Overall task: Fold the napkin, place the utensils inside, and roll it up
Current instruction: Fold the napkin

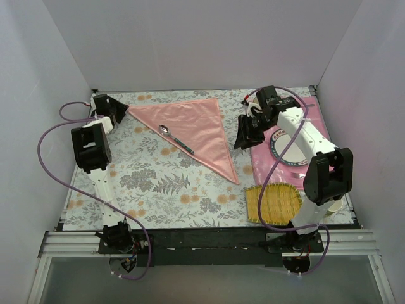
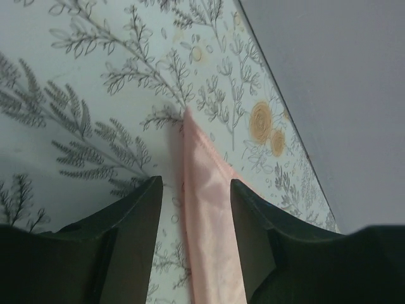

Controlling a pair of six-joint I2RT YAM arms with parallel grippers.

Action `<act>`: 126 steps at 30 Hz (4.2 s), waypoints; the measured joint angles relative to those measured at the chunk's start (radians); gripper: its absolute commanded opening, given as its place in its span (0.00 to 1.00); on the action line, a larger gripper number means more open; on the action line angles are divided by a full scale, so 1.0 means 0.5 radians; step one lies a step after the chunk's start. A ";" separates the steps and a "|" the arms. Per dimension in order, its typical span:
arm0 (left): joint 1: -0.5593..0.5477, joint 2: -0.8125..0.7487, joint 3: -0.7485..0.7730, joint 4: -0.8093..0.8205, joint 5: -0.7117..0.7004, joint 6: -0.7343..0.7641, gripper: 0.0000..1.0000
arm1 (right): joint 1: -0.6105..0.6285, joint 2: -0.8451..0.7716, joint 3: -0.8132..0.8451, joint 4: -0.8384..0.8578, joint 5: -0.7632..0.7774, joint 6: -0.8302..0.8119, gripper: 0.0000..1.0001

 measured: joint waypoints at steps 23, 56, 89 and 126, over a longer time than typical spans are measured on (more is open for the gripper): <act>-0.078 0.140 0.291 0.076 0.065 0.099 0.00 | -0.061 0.089 0.060 -0.092 0.026 0.005 0.47; -0.950 -1.144 -0.859 -0.280 0.112 0.188 0.01 | -0.061 -0.759 -0.726 0.140 -0.150 -0.085 0.47; -1.148 -1.102 -1.067 -0.380 0.124 0.010 0.06 | -0.061 -0.836 -0.836 0.168 -0.132 -0.085 0.47; -1.014 -1.437 -1.196 -0.466 0.172 -0.138 0.28 | -0.061 -0.803 -0.911 0.203 -0.156 -0.085 0.48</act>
